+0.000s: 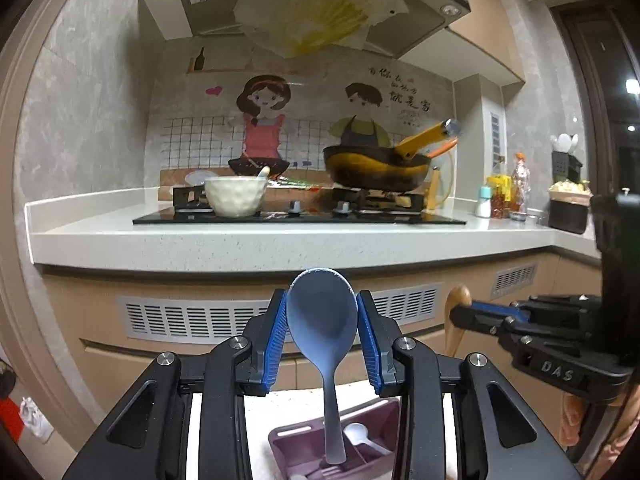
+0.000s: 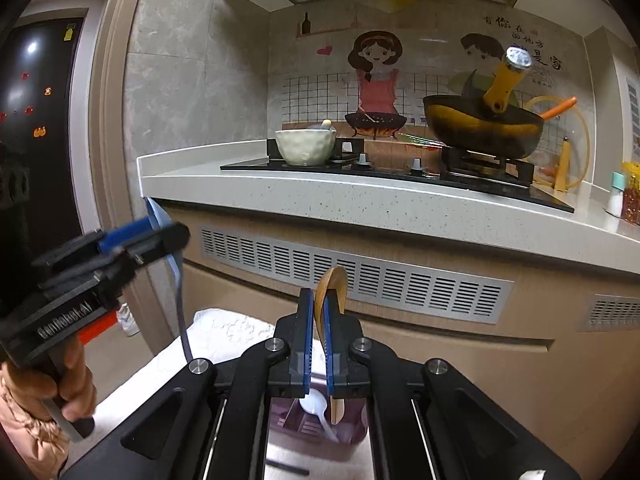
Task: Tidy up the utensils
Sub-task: 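Lift the blue spoon and wooden spoon together over the purple caddy, then open both tools to drop the blue and wooden spoons into the caddy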
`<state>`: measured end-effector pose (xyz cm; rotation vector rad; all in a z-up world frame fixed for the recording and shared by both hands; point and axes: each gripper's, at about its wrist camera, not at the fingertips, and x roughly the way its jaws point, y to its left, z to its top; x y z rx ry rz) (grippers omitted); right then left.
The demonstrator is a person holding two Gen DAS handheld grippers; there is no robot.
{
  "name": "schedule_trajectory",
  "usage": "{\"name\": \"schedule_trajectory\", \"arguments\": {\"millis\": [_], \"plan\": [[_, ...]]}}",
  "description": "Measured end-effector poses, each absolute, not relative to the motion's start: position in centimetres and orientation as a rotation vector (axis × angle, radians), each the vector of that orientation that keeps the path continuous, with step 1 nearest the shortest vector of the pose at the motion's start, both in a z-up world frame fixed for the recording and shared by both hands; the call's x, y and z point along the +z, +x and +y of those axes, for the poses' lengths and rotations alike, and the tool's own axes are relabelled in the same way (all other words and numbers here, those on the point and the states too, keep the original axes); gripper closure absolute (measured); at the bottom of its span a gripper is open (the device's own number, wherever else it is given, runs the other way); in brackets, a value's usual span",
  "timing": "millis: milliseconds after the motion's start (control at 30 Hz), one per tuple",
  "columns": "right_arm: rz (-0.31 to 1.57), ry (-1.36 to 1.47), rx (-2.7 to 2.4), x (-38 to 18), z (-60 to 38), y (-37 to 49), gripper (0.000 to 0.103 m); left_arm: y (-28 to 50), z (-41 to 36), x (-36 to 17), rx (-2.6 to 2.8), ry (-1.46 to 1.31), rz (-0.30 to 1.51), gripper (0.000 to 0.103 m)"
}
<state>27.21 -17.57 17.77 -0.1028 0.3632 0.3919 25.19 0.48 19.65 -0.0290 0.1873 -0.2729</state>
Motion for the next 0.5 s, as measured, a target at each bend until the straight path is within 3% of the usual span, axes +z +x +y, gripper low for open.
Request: {"name": "schedule_trajectory", "arguments": {"millis": [500], "plan": [[0.652, -0.067, 0.384, 3.9, -17.4, 34.7, 0.099, 34.2, -1.1, 5.0, -0.262, -0.046, 0.486, 0.068]]}}
